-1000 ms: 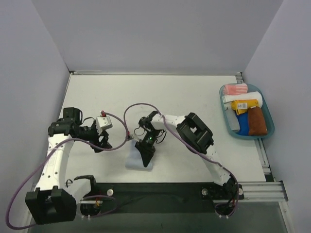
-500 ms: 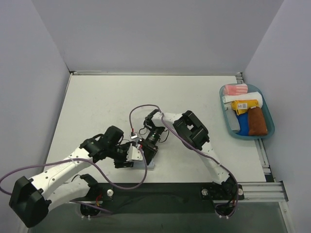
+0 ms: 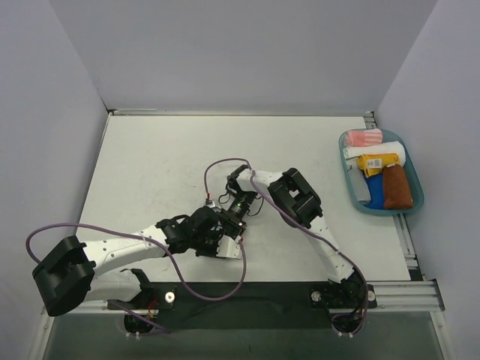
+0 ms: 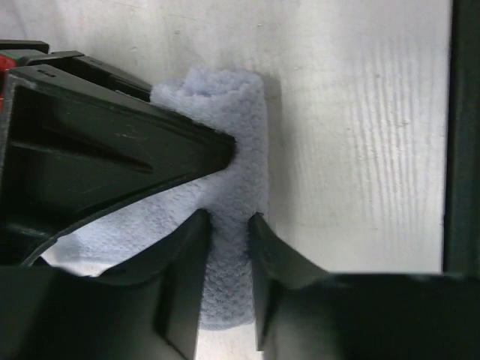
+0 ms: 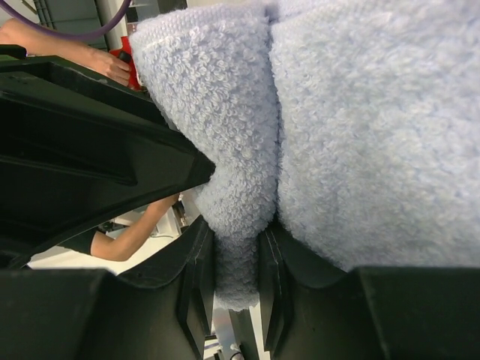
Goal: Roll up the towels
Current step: Roll the towel
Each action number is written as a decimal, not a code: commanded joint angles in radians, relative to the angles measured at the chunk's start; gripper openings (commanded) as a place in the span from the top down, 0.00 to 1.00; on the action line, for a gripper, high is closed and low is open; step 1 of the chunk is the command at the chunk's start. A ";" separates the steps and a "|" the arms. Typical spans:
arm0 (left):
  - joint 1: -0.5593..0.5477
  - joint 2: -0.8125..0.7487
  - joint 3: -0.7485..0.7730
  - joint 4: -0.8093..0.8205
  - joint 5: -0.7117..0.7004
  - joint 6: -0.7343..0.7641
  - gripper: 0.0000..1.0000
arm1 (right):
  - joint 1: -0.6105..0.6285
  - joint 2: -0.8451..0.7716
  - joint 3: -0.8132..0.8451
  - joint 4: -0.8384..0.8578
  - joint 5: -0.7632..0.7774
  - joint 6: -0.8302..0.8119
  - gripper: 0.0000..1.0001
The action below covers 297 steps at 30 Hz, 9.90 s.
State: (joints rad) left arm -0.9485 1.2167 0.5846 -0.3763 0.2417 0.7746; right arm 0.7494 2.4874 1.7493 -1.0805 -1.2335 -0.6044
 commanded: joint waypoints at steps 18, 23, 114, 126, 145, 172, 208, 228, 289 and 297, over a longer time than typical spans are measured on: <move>0.065 0.121 0.142 -0.268 0.241 -0.097 1.00 | -0.154 -0.255 0.067 0.045 0.290 0.005 0.41; 0.204 0.269 0.276 -0.404 0.387 -0.071 1.00 | -0.289 -0.378 0.113 0.040 0.293 0.040 0.40; 0.678 0.097 0.304 -0.336 0.488 0.109 0.38 | -0.050 -0.019 -0.021 0.048 0.189 -0.063 1.00; 0.196 0.093 0.155 -0.001 0.162 0.146 0.36 | -0.065 0.051 0.056 -0.016 0.174 -0.067 1.00; 0.241 0.340 0.266 -0.266 0.273 0.029 0.92 | -0.231 -0.134 0.127 0.008 0.207 0.092 0.43; 0.556 0.730 0.613 -0.444 0.625 -0.113 0.93 | -0.213 -0.367 -0.361 0.694 0.046 0.592 0.38; 0.203 0.245 0.244 0.025 -0.051 0.015 0.37 | -0.229 -0.202 -0.307 0.694 -0.034 0.747 1.00; 0.396 0.472 0.418 -0.274 0.316 0.048 0.89 | -0.349 -0.507 -0.407 0.665 0.132 0.540 0.35; 0.582 0.974 0.893 -0.699 0.571 0.173 0.89 | 0.234 -0.760 -0.691 1.146 1.151 -0.024 0.28; 0.583 0.994 0.923 -0.730 0.574 0.190 0.88 | 0.220 -0.733 -0.689 1.154 1.086 -0.037 0.29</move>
State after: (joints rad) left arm -0.3664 2.1536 1.4952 -1.1133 0.9192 0.8921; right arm 0.9680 1.7439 1.0565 0.0616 -0.1028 -0.6220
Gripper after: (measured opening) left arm 0.328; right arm 0.715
